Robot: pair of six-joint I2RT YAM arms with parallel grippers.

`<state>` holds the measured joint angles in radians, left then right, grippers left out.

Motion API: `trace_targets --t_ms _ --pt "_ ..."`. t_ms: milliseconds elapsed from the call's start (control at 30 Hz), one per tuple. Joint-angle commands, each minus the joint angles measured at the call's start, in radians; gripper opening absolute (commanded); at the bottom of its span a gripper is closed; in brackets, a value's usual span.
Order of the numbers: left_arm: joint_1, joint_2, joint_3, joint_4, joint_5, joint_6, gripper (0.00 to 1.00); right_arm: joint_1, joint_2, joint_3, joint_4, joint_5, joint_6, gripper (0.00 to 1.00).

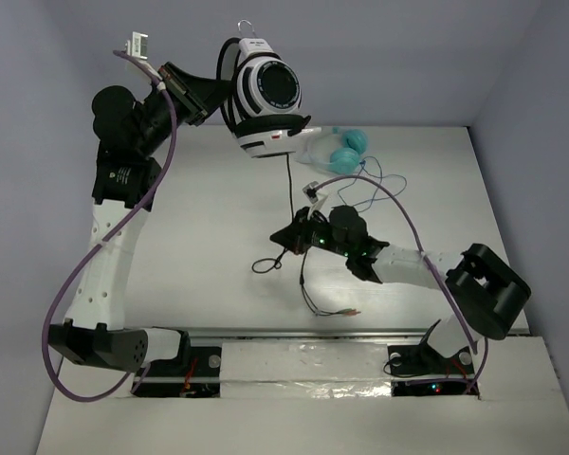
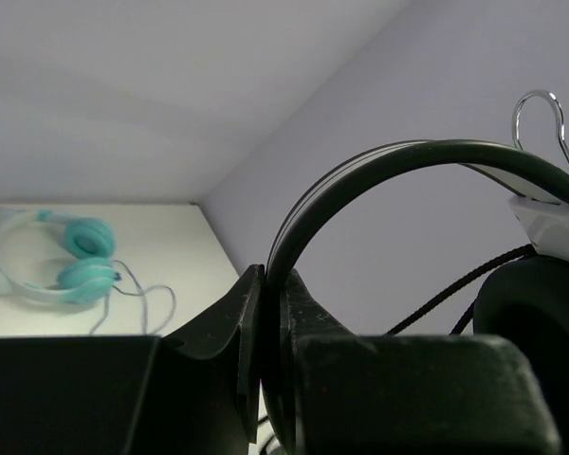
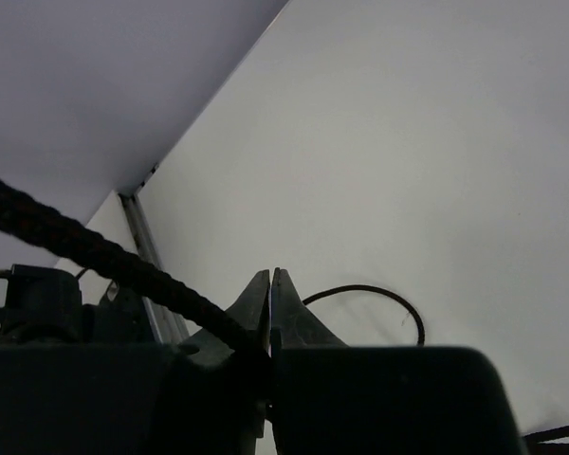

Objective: Wrap the headphones

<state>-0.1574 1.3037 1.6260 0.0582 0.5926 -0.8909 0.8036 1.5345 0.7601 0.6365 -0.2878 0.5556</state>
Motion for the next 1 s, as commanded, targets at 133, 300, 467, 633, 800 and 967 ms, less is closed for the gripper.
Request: trace_targets --t_ms 133,300,467,633,800,967 --pt "-0.002 -0.046 -0.092 0.048 -0.463 0.026 0.00 0.192 -0.014 0.041 -0.157 0.073 -0.032 0.00" --pt "-0.040 0.006 -0.163 0.043 -0.695 0.107 0.00 0.298 -0.059 0.077 -0.328 0.193 -0.062 0.00" --pt "-0.129 0.043 -0.210 0.003 -1.023 0.277 0.00 0.356 -0.166 0.110 -0.543 0.265 -0.077 0.00" --pt "-0.255 0.152 -0.183 -0.055 -1.264 0.470 0.00 0.379 -0.240 0.218 -0.797 0.334 -0.140 0.00" --pt "-0.407 0.229 -0.219 -0.085 -1.379 0.619 0.00 0.379 -0.260 0.369 -1.063 0.491 -0.235 0.00" --pt "-0.485 0.204 -0.313 -0.173 -1.393 0.656 0.00 0.365 -0.283 0.445 -1.155 0.711 -0.289 0.00"
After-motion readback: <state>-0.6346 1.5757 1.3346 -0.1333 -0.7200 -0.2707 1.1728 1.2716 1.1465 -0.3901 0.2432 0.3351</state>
